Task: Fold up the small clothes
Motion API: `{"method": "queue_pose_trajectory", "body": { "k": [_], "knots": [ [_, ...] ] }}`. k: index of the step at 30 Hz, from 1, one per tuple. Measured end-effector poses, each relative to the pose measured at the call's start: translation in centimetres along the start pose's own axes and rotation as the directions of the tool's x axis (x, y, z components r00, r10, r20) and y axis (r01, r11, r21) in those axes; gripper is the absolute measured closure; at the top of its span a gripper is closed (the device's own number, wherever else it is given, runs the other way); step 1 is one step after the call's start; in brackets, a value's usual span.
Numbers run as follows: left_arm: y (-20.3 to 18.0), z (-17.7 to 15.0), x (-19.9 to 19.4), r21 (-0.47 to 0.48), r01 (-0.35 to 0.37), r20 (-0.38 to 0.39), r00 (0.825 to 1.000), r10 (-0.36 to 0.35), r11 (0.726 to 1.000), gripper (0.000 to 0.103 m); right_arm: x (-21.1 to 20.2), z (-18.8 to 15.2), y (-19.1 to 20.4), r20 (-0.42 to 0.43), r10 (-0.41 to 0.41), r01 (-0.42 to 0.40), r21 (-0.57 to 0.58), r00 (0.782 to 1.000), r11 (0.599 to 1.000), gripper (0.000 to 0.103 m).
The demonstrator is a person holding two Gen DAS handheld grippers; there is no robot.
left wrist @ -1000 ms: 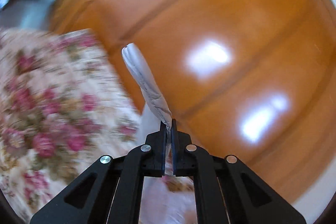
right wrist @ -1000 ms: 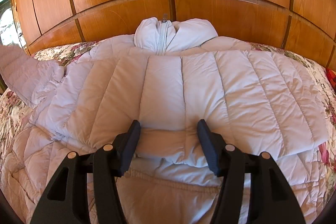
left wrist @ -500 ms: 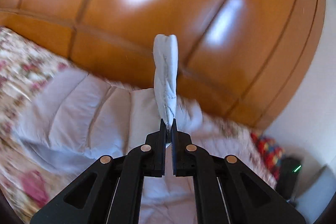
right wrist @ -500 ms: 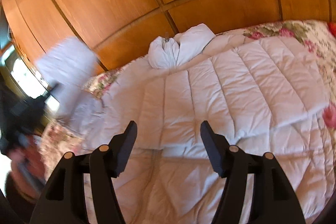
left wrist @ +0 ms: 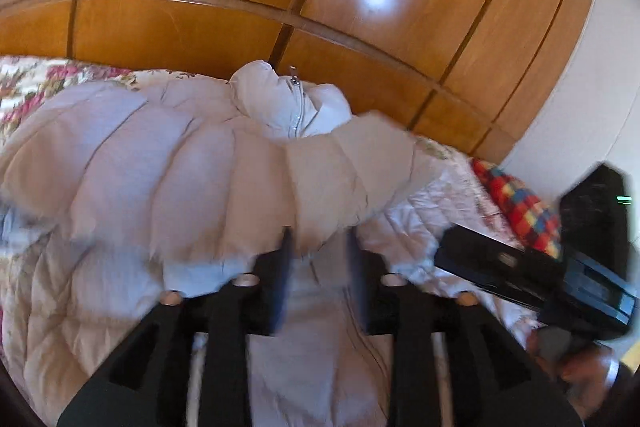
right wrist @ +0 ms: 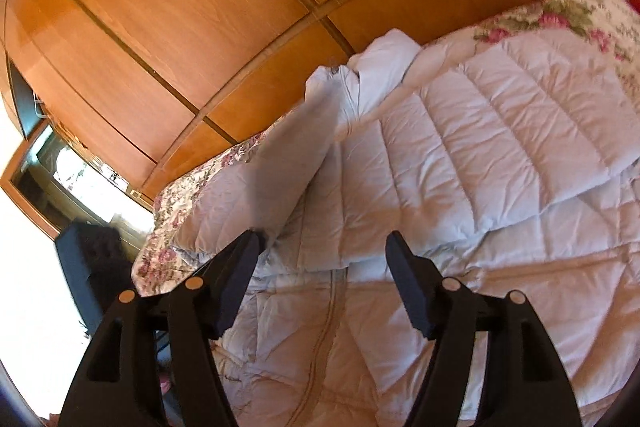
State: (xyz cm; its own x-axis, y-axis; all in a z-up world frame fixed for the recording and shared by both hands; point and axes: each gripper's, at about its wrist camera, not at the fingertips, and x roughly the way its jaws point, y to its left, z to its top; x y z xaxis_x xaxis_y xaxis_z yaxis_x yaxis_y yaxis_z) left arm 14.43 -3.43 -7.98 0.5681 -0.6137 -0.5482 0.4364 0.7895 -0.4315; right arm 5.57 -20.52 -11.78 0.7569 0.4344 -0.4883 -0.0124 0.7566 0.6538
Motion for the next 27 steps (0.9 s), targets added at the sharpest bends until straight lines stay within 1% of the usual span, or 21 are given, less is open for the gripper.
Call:
{"method": "queue_pose_trajectory", "body": {
  "k": [1,2,4,5,6,8,9,10,11,12,13,14,15,16,18,19,20,21,23,24,27],
  "knots": [
    [0.6,-0.5,-1.3,-0.026,0.03,0.016,0.999,-0.029,0.999,0.048,0.2,0.1,-0.2,-0.004,0.008,-0.008,0.017,1.0,1.0,0.036],
    [0.7,-0.5,-2.1,-0.04,0.042,0.027,0.999,-0.041,0.998,0.044,0.4,0.1,-0.4,-0.007,0.015,-0.015,0.032,1.0,0.999,0.036],
    [1.8,-1.2,-4.0,-0.068,0.048,0.052,0.998,-0.045,0.996,0.044,0.8,0.3,-0.8,-0.015,0.021,-0.02,0.05,1.0,0.999,0.036],
    [2.4,-1.5,-4.7,-0.077,0.039,0.06,0.998,-0.034,0.996,0.044,1.2,0.4,-1.0,-0.02,0.015,-0.014,0.057,1.0,0.998,0.036],
    [3.1,-1.8,-5.4,-0.085,0.016,0.063,0.998,-0.01,0.996,0.044,1.5,0.6,-1.3,-0.024,0.004,-0.002,0.065,1.0,0.998,0.036],
    [4.9,-2.3,-6.6,-0.101,-0.068,0.064,0.995,0.075,0.993,0.044,2.0,0.6,-1.8,-0.025,-0.009,0.012,0.103,1.0,0.995,0.039],
    [5.9,-2.3,-7.0,-0.107,-0.115,0.061,0.991,0.122,0.988,0.044,2.2,0.8,-2.1,-0.024,-0.006,0.009,0.119,1.0,0.993,0.044],
    [7.3,-2.2,-7.3,-0.115,-0.196,0.048,0.978,0.203,0.974,0.044,2.7,1.1,-2.3,-0.029,-0.013,0.017,0.132,0.999,0.991,0.059],
    [8.2,-2.0,-7.3,-0.126,-0.239,0.036,0.969,0.245,0.963,0.05,3.2,1.3,-2.3,-0.038,-0.02,0.025,0.136,0.999,0.99,0.072],
    [9.2,-1.7,-7.0,-0.144,-0.28,0.01,0.959,0.285,0.949,0.052,3.8,1.5,-2.3,-0.05,-0.025,0.031,0.135,0.998,0.99,0.077],
    [10.8,-1.2,-6.0,-0.163,-0.333,-0.055,0.943,0.328,0.929,0.055,4.4,1.7,-2.1,-0.066,-0.033,0.041,0.131,0.997,0.991,0.085],
    [11.8,-0.9,-5.5,-0.173,-0.358,-0.085,0.934,0.348,0.918,0.064,5.0,2.0,-1.7,-0.091,-0.049,0.059,0.116,0.995,0.991,0.098],
    [12.6,-0.5,-4.9,-0.182,-0.381,-0.109,0.924,0.366,0.907,0.067,5.1,2.2,-1.4,-0.099,-0.063,0.073,0.1,0.993,0.992,0.099],
    [13.4,0.3,-4.0,-0.187,-0.403,-0.124,0.914,0.385,0.896,0.068,4.8,2.9,-0.7,-0.073,-0.082,0.087,0.07,0.994,0.994,0.099],
    [14.2,1.5,-3.8,-0.181,-0.461,-0.108,0.888,0.448,0.869,0.07,3.6,4.1,0.4,-0.002,-0.111,0.111,0.024,0.994,0.994,0.1],
    [14.5,2.2,-3.9,-0.186,-0.492,-0.085,0.87,0.485,0.85,0.07,2.7,4.8,0.7,0.046,-0.135,0.135,0.001,0.99,0.991,0.1],
    [14.9,2.8,-3.8,-0.194,-0.507,-0.073,0.861,0.503,0.84,0.07,2.1,5.5,0.8,0.076,-0.151,0.152,-0.011,0.986,0.988,0.1],
    [15.3,3.0,-3.6,-0.204,-0.514,-0.071,0.857,0.511,0.833,0.07,1.8,5.9,0.6,0.091,-0.159,0.161,-0.016,0.983,0.987,0.1],
    [16.1,2.8,-2.9,-0.212,-0.508,-0.092,0.861,0.5,0.835,0.07,2.2,6.3,-0.2,0.068,-0.173,0.174,-0.012,0.983,0.985,0.1],
    [16.0,2.6,-2.4,-0.2,-0.514,-0.101,0.858,0.504,0.834,0.07,2.6,6.1,-0.9,0.053,-0.198,0.198,-0.002,0.979,0.98,0.1],
    [15.8,1.6,-2.3,-0.196,-0.498,-0.099,0.867,0.488,0.845,0.07,4.3,5.0,-2.6,0.004,-0.25,0.25,0.019,0.968,0.968,0.1]
  ]
}}
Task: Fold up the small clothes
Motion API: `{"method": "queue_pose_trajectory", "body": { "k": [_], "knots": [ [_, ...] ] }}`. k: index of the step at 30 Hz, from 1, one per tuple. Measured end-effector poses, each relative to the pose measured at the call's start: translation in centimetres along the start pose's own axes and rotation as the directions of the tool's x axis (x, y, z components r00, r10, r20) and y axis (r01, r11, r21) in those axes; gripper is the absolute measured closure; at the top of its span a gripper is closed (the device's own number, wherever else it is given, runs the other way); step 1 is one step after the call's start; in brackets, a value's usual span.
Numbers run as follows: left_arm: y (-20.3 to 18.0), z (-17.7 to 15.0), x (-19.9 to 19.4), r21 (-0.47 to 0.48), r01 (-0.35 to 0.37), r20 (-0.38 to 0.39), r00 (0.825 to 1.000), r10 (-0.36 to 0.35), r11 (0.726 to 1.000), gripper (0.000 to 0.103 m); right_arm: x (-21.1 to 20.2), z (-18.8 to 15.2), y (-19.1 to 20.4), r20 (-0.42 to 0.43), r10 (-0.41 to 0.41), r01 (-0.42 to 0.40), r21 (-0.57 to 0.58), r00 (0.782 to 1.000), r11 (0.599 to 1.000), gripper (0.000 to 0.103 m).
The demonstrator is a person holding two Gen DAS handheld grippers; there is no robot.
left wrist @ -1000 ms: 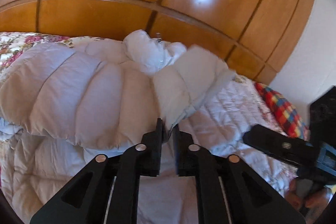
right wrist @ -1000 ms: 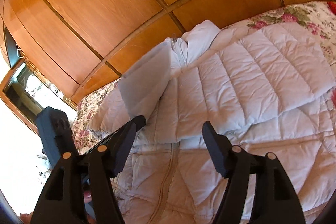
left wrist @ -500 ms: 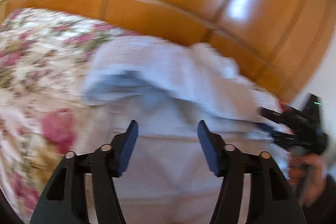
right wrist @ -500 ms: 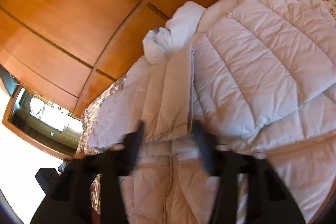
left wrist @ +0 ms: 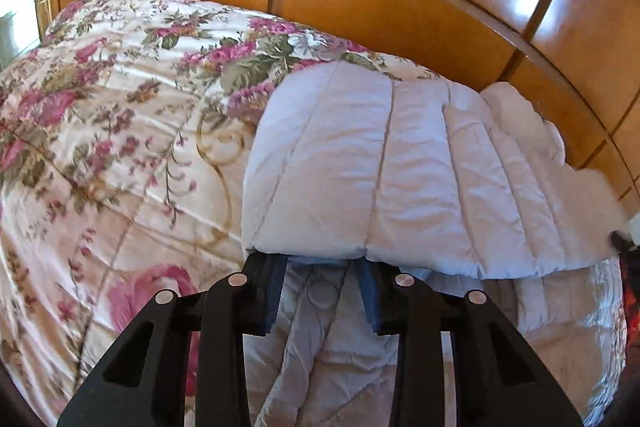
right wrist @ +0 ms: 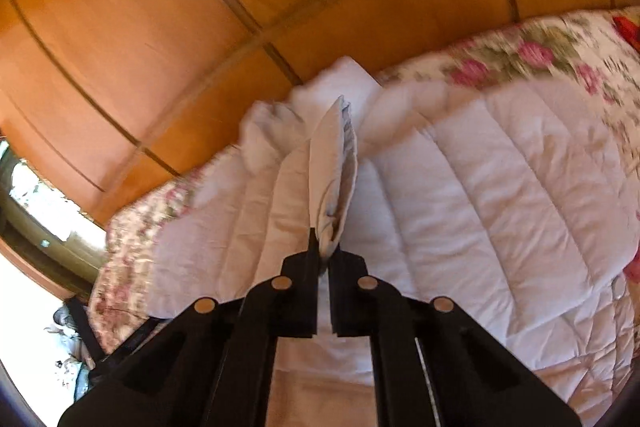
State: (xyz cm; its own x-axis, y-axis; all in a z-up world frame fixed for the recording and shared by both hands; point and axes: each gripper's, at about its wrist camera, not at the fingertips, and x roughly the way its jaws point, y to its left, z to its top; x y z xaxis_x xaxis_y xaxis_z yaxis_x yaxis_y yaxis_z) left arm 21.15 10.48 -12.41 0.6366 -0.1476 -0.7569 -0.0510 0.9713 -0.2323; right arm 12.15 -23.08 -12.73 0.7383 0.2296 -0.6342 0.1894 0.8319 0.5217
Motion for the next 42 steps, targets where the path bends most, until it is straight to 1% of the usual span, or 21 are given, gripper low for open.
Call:
{"method": "queue_pose_trajectory", "body": {
  "k": [2,4,6,7,8,9,10,12,13,15,17,19,20,22,24,25,27,29,33,35,42],
  "knots": [
    [0.5,-0.3,0.0,-0.005,0.016,-0.013,1.0,-0.016,1.0,0.07,1.3,-1.0,-1.4,-0.022,-0.008,0.008,0.022,1.0,1.0,0.1],
    [1.0,-0.7,-0.7,-0.029,0.04,-0.031,0.999,-0.041,0.999,0.07,1.3,-1.3,-1.8,0.003,0.017,-0.017,0.01,1.0,1.0,0.098],
    [1.5,-1.4,-2.0,-0.054,0.091,-0.04,0.995,-0.094,0.994,0.07,0.7,-1.4,-1.9,0.005,0.039,-0.039,0.008,0.999,0.999,0.085],
    [1.7,-1.9,-3.0,-0.053,0.109,-0.034,0.993,-0.111,0.993,0.07,-0.2,-1.4,-1.9,0.018,0.064,-0.064,0.012,0.998,0.998,0.065],
    [1.7,-2.4,-4.1,-0.034,0.113,-0.024,0.993,-0.114,0.993,0.07,-1.1,-1.4,-1.9,0.05,0.06,-0.06,0.005,0.997,0.998,0.05],
    [1.6,-2.6,-5.0,-0.012,0.113,-0.01,0.993,-0.114,0.993,0.07,-2.1,-1.4,-1.6,0.088,0.039,-0.037,-0.017,0.995,0.999,0.047],
    [1.3,-2.7,-6.2,0.014,0.113,0.019,0.993,-0.114,0.993,0.07,-3.3,-1.3,-1.0,0.132,0.008,0.0,-0.063,0.991,0.998,0.046],
    [0.7,-2.1,-7.6,0.05,0.111,0.075,0.991,-0.115,0.993,0.07,-4.7,-0.9,0.6,0.188,-0.015,0.042,-0.144,0.982,0.989,0.047],
    [0.0,-1.2,-8.0,0.064,0.114,0.099,0.988,-0.12,0.991,0.07,-4.8,-0.7,1.4,0.192,-0.02,0.053,-0.169,0.981,0.984,0.047],
    [-1.4,0.7,-7.7,0.075,0.133,0.113,0.983,-0.141,0.988,0.07,-4.2,0.0,3.2,0.168,-0.02,0.059,-0.233,0.986,0.971,0.051],
    [-3.5,2.8,-6.3,0.111,0.127,0.117,0.983,-0.14,0.986,0.07,-2.5,0.4,5.0,0.125,-0.04,0.078,-0.312,0.991,0.947,0.059],
    [-5.4,4.3,-4.0,0.148,0.104,0.093,0.989,-0.119,0.984,0.07,-0.5,0.6,6.0,0.1,-0.078,0.11,-0.374,0.992,0.921,0.065],
    [-6.2,4.8,-2.7,0.163,0.09,0.072,0.992,-0.103,0.983,0.07,0.7,0.7,6.1,0.087,-0.104,0.13,-0.393,0.991,0.91,0.066],
    [-6.9,5.2,0.0,0.179,0.043,0.04,0.998,-0.051,0.983,0.07,2.2,0.6,5.5,0.071,-0.14,0.156,-0.4,0.988,0.903,0.066],
    [-6.8,5.0,1.9,0.19,0.005,0.02,1.0,-0.009,0.982,0.07,3.9,0.6,4.3,0.055,-0.179,0.186,-0.404,0.982,0.896,0.069],
    [-6.3,4.7,2.8,0.186,-0.002,0.013,1.0,0.0,0.982,0.07,4.5,0.5,3.7,0.048,-0.181,0.185,-0.404,0.982,0.896,0.07],
    [-5.4,4.1,3.4,0.164,0.018,0.021,1.0,-0.021,0.986,0.07,5.4,0.2,2.6,0.044,-0.165,0.169,-0.389,0.985,0.905,0.07],
    [-4.9,3.4,3.9,0.177,0.015,0.041,0.999,-0.023,0.984,0.07,5.8,-0.1,2.4,0.054,-0.163,0.171,-0.387,0.985,0.906,0.07],
    [-4.2,3.2,4.6,0.154,0.033,0.037,0.999,-0.039,0.988,0.07,6.3,-1.0,2.9,0.099,-0.19,0.214,-0.42,0.977,0.882,0.07],
    [-4.2,3.3,4.6,0.15,0.038,0.037,0.998,-0.044,0.988,0.07,6.6,-0.8,2.8,0.105,-0.197,0.223,-0.426,0.975,0.877,0.07],
    [-4.6,3.1,2.7,0.168,0.026,0.034,0.999,-0.032,0.986,0.07,5.0,-1.0,3.4,0.106,-0.197,0.224,-0.429,0.975,0.875,0.066]
  ]
}}
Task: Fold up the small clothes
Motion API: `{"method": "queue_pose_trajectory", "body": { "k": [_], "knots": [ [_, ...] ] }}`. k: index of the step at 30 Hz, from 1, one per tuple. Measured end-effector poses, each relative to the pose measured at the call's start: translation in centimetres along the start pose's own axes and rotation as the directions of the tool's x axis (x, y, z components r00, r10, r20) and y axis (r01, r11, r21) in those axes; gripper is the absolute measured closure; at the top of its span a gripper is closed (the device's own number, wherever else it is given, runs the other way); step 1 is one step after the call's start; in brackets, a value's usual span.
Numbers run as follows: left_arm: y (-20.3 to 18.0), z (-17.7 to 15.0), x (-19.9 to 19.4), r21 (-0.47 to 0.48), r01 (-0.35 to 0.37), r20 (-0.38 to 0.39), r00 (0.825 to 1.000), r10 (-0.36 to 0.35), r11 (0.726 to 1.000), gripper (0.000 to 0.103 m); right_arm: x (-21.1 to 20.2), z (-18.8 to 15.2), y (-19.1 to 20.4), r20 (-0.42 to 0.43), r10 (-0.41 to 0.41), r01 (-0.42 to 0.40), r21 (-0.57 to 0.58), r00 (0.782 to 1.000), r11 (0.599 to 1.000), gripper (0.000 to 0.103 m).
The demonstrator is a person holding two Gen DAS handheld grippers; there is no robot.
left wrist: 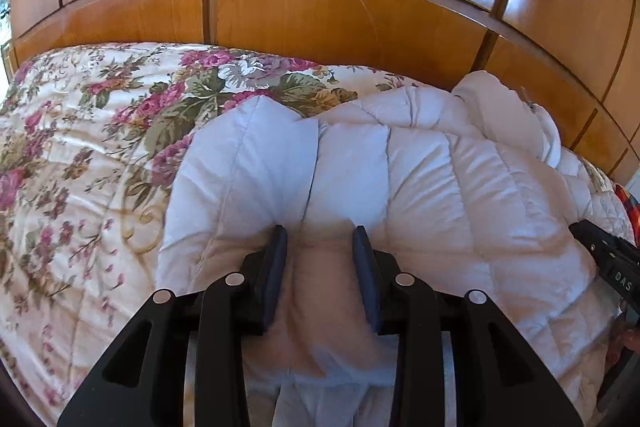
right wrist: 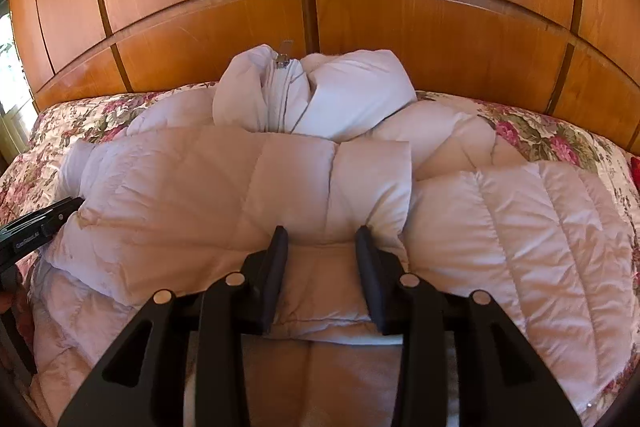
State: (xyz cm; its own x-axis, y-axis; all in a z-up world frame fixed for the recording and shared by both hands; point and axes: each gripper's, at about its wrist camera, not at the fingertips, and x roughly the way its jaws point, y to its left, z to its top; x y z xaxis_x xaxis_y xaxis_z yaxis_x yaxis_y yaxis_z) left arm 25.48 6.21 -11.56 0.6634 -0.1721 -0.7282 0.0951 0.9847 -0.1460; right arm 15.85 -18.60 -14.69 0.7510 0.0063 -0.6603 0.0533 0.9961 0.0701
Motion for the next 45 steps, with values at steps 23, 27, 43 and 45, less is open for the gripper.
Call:
{"method": "queue_pose_trajectory", "body": {
  "k": [23,27,43,45],
  "knots": [
    [2.7,-11.9,-12.5,-0.033,0.097,-0.025,0.995,-0.098,0.995,0.019,-11.2,-8.9,0.3,-0.064,-0.085,0.083,-0.032,0.994,0.996,0.019],
    [2.3,-12.9,-13.5,0.0,0.097,-0.014,0.995,-0.097,0.995,0.008,-12.3,-10.0,0.0,-0.068,-0.082,0.08,-0.02,0.994,0.997,0.006],
    [8.9,-16.4,-17.2,-0.135,0.153,-0.047,0.986,-0.161,0.979,0.004,-20.0,-15.2,-7.3,-0.07,-0.013,0.019,0.094,0.997,0.995,0.005],
    [9.7,-17.1,-17.5,-0.149,0.2,-0.067,0.975,-0.212,0.968,0.005,-20.8,-16.3,-9.3,-0.085,0.034,-0.02,0.162,0.996,0.987,0.02]
  ]
}}
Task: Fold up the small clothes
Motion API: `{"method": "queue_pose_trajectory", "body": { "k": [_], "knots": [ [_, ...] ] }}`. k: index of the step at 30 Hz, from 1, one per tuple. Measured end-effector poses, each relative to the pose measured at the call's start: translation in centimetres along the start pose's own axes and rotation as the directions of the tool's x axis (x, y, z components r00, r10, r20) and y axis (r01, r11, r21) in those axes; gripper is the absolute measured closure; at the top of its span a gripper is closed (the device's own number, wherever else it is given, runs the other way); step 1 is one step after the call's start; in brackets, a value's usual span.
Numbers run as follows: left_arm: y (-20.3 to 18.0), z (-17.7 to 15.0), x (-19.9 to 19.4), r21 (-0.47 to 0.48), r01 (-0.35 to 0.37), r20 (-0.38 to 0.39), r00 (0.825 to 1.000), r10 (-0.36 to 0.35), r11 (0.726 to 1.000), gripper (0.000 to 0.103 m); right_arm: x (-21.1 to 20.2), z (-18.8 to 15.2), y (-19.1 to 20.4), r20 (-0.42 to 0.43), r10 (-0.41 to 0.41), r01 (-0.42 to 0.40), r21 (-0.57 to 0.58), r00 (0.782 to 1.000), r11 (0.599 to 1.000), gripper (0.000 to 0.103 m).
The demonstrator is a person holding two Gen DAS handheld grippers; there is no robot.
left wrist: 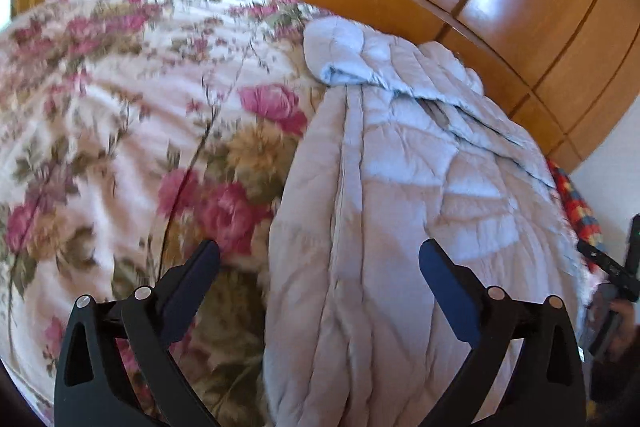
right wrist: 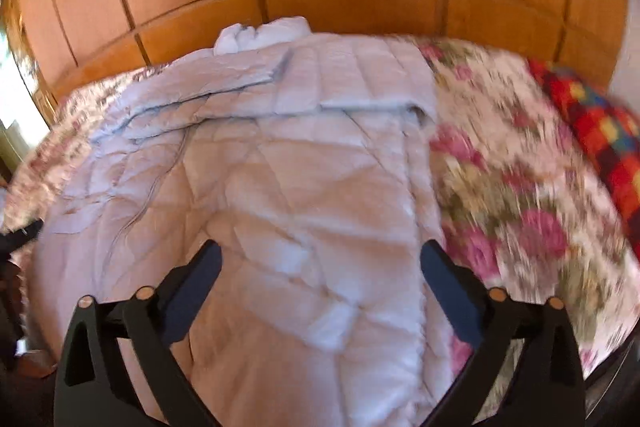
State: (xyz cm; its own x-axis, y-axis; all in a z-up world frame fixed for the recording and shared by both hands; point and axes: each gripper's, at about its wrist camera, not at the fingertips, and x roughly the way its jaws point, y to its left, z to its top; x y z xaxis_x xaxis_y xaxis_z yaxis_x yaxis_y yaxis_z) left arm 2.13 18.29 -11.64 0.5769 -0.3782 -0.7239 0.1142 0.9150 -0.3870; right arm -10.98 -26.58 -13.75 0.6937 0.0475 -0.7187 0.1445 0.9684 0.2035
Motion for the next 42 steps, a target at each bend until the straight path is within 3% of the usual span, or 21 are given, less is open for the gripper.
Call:
{"method": "queue_pose_trajectory", "body": {
  "k": [2,4,6,9,11,16,18,20,24,25,27,29,30,31,32,35,39,42],
  "knots": [
    [0.8,-0.6,-0.5,-0.005,0.048,-0.022,0.999,-0.048,0.999,0.008,-0.7,-0.9,-2.9,-0.013,0.075,-0.073,0.118,0.997,0.99,0.036],
    [1.3,-1.2,-0.9,0.002,0.085,-0.05,0.995,-0.085,0.996,0.015,-1.4,-2.0,-5.5,0.01,0.166,-0.164,0.224,0.986,0.961,0.042],
    [1.5,-1.8,-1.2,0.011,0.117,-0.071,0.991,-0.116,0.993,0.018,-1.8,-2.6,-6.7,0.016,0.219,-0.216,0.258,0.976,0.942,0.042],
    [1.6,-2.6,-1.7,-0.011,0.204,-0.099,0.974,-0.204,0.979,0.018,-2.0,-3.8,-7.4,-0.017,0.179,-0.17,0.249,0.984,0.953,0.041],
    [1.5,-3.1,-2.0,-0.019,0.244,-0.118,0.962,-0.244,0.97,0.018,-2.0,-4.5,-8.3,-0.014,0.229,-0.215,0.29,0.973,0.933,0.041],
    [0.7,-4.5,-1.8,-0.002,0.291,-0.188,0.94,-0.286,0.957,0.018,-0.9,-6.4,-8.0,-0.063,0.369,-0.335,0.302,0.927,0.893,0.045],
    [0.4,-5.0,-1.7,-0.018,0.338,-0.221,0.916,-0.334,0.941,0.019,-0.8,-7.3,-7.8,-0.053,0.42,-0.382,0.322,0.906,0.866,0.048],
    [-0.3,-5.9,-1.5,-0.009,0.37,-0.272,0.893,-0.359,0.929,0.03,-0.7,-7.9,-8.0,-0.034,0.48,-0.436,0.364,0.877,0.823,0.053],
    [-0.6,-7.5,-1.2,-0.023,0.414,-0.331,0.856,-0.398,0.91,0.047,-0.2,-9.3,-8.1,-0.048,0.57,-0.503,0.414,0.82,0.759,0.055],
    [-0.4,-7.7,-1.0,-0.048,0.423,-0.329,0.849,-0.414,0.905,0.054,0.0,-9.4,-8.1,-0.058,0.583,-0.512,0.414,0.81,0.753,0.055],
    [-0.3,-8.0,-0.6,-0.089,0.443,-0.324,0.834,-0.447,0.892,0.057,0.2,-9.7,-7.5,-0.102,0.599,-0.519,0.397,0.794,0.757,0.055],
    [-0.9,-8.0,-0.2,-0.101,0.465,-0.328,0.819,-0.471,0.88,0.074,0.4,-9.6,-6.3,-0.147,0.591,-0.512,0.364,0.793,0.778,0.058],
    [-1.3,-7.9,-0.1,-0.094,0.467,-0.331,0.818,-0.47,0.879,0.077,0.4,-9.5,-6.1,-0.144,0.604,-0.523,0.373,0.784,0.767,0.064],
    [-2.0,-7.8,-0.2,-0.076,0.461,-0.334,0.823,-0.459,0.884,0.082,0.2,-9.3,-5.9,-0.134,0.621,-0.536,0.386,0.772,0.75,0.079],
    [-2.3,-7.5,-0.3,-0.068,0.46,-0.337,0.825,-0.454,0.886,0.086,-0.1,-9.0,-5.9,-0.125,0.626,-0.542,0.388,0.77,0.745,0.085],
    [-3.7,-5.8,-1.4,-0.027,0.476,-0.313,0.831,-0.459,0.879,0.089,-2.0,-7.2,-5.2,-0.059,0.649,-0.59,0.359,0.759,0.723,0.09],
    [-5.5,-3.0,-5.2,0.036,0.531,-0.232,0.828,-0.51,0.847,0.091,-5.7,-4.5,-4.4,0.065,0.683,-0.665,0.307,0.728,0.68,0.091],
    [-6.2,-1.7,-7.9,0.042,0.572,-0.176,0.811,-0.558,0.819,0.092,-7.9,-3.5,-4.1,0.117,0.709,-0.708,0.284,0.695,0.647,0.091]
  ]
}}
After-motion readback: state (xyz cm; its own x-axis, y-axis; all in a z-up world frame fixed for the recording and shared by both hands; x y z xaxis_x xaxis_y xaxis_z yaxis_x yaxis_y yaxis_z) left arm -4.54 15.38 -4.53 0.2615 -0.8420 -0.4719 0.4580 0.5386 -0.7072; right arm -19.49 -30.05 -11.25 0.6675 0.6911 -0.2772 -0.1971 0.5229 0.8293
